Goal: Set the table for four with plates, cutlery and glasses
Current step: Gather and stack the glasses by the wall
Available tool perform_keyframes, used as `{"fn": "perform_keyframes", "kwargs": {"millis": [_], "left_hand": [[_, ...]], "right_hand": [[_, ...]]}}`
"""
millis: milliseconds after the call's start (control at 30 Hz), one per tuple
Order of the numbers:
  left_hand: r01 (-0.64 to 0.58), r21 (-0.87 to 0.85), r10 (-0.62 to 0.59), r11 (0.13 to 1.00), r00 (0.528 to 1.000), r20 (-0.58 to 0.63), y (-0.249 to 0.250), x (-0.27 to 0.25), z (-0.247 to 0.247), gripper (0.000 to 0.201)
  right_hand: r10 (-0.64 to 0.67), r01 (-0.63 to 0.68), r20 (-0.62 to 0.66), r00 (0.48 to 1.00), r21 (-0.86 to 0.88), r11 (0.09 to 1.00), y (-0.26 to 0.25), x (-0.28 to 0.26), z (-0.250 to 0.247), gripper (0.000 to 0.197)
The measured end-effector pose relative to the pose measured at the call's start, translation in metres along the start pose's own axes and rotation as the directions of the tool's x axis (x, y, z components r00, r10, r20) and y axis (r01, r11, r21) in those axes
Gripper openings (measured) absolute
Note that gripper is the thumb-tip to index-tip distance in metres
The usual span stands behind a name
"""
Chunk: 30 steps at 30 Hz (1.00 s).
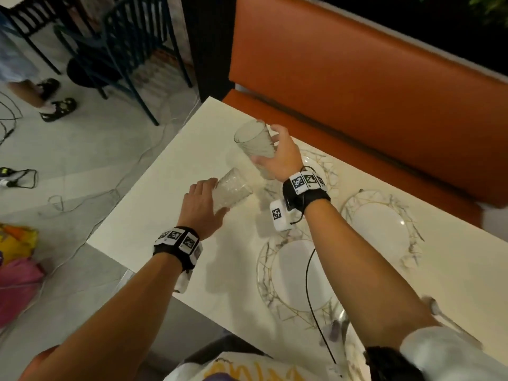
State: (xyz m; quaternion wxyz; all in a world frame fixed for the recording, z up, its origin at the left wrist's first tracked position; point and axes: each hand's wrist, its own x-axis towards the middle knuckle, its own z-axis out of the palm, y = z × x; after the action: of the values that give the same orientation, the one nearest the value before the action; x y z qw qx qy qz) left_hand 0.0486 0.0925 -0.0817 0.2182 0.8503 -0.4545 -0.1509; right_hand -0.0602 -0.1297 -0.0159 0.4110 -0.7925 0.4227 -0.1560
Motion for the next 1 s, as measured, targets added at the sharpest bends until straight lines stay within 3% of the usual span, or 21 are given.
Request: {"fn": "perform_keyframes", "kwargs": {"millis": [133,367,633,1000], "left_hand": [[-0.025,-0.162,0.025,0.986,1.000,-0.001,0.047,0.010,0.004,0.092],[-0.188,-0.347,0.241,0.919,0.963,0.117,0.189,0.008,0.046,0.081],[-0.257,-0.440,0.421,0.861,0.845,0.329,0.358,-0.047,0.132,0.073],[-0.244,-0.485,0.499,0.840,0.701,0.510,0.523,-0.153,0.271,0.077]], "right_hand": [[0.171,-0.132,-0.140,0.975,0.246,0.960,0.032,-0.052,-0.066,0.085],[0.373,-0.254,-0.336,0.865,0.350,0.902,0.122,-0.172,-0.165,0.078],[0.520,-0.306,-0.567,0.639,0.433,0.848,0.224,-0.313,-0.261,0.077],[0.683,-0.433,-0.654,0.325,0.540,0.722,0.376,-0.467,-0.358,0.086]]}}
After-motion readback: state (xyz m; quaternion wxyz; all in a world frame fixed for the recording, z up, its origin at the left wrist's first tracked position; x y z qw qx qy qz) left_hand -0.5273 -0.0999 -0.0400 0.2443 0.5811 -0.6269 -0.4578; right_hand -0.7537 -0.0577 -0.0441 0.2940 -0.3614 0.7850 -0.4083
